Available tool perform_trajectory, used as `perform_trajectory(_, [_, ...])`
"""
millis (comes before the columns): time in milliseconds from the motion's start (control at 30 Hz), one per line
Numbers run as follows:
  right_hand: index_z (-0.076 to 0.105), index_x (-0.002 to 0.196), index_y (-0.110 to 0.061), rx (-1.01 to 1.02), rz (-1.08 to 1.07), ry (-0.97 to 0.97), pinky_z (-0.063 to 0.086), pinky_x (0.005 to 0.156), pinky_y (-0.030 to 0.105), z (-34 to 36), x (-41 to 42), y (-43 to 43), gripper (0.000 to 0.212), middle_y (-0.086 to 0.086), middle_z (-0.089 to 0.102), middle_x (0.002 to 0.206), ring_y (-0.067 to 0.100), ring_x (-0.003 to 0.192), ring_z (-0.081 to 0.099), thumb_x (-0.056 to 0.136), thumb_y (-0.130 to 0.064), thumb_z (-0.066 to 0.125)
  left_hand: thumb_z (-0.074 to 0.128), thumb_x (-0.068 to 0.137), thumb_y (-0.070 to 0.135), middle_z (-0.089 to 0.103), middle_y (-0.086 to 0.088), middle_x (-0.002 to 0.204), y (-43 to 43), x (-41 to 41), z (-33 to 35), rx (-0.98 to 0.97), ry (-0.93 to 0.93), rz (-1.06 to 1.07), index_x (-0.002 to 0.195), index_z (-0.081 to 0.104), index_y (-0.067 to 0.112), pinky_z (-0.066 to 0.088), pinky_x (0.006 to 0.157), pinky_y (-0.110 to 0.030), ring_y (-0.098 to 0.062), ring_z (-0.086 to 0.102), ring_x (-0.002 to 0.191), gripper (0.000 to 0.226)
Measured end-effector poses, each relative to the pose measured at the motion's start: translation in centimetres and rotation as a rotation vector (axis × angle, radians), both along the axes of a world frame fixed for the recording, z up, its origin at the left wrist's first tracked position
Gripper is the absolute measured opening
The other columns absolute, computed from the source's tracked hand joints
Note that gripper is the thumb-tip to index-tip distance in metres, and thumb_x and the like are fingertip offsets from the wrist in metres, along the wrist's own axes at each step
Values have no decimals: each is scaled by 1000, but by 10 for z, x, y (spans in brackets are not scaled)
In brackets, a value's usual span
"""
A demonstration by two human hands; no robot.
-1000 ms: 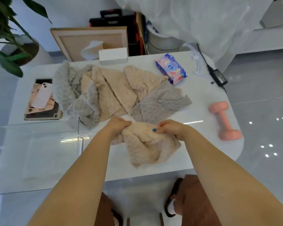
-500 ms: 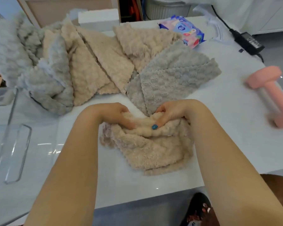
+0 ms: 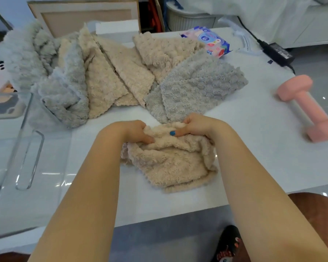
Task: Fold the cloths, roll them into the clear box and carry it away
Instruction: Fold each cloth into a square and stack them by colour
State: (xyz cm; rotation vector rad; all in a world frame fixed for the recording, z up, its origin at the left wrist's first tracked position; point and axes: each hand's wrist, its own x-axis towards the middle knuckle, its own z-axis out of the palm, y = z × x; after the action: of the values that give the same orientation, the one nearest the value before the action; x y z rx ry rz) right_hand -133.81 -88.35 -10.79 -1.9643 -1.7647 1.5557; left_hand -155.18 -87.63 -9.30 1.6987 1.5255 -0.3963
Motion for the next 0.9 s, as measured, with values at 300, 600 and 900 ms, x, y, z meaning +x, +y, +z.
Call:
perform_trajectory(300, [67, 89, -17, -25, 190, -167, 56, 66, 26, 52, 14, -58, 20, 3, 70, 87, 19, 77, 66, 75, -25, 78, 75, 79, 33, 65, -8, 101, -58, -29, 32, 137, -251, 126, 106, 65, 6, 45, 75, -34, -27, 61, 94, 39])
perform_trajectory(600, [64, 84, -9, 341, -359, 582, 49, 53, 20, 95, 54, -129, 17, 1, 63, 69, 11, 57, 60, 72, 2, 71, 69, 82, 22, 71, -12, 84, -124, -61, 109, 336, -693, 368, 86, 72, 9, 55, 68, -29, -24, 67, 80, 14])
perform_trajectory(900, [77, 74, -13, 337, -432, 949, 52, 50, 19, 133, 67, -177, 19, 2, 72, 70, 11, 57, 67, 61, -26, 78, 51, 88, 26, 73, -3, 74, -184, -58, 137, 312, -1168, 624, 72, 77, 14, 53, 53, -19, -14, 70, 67, 32])
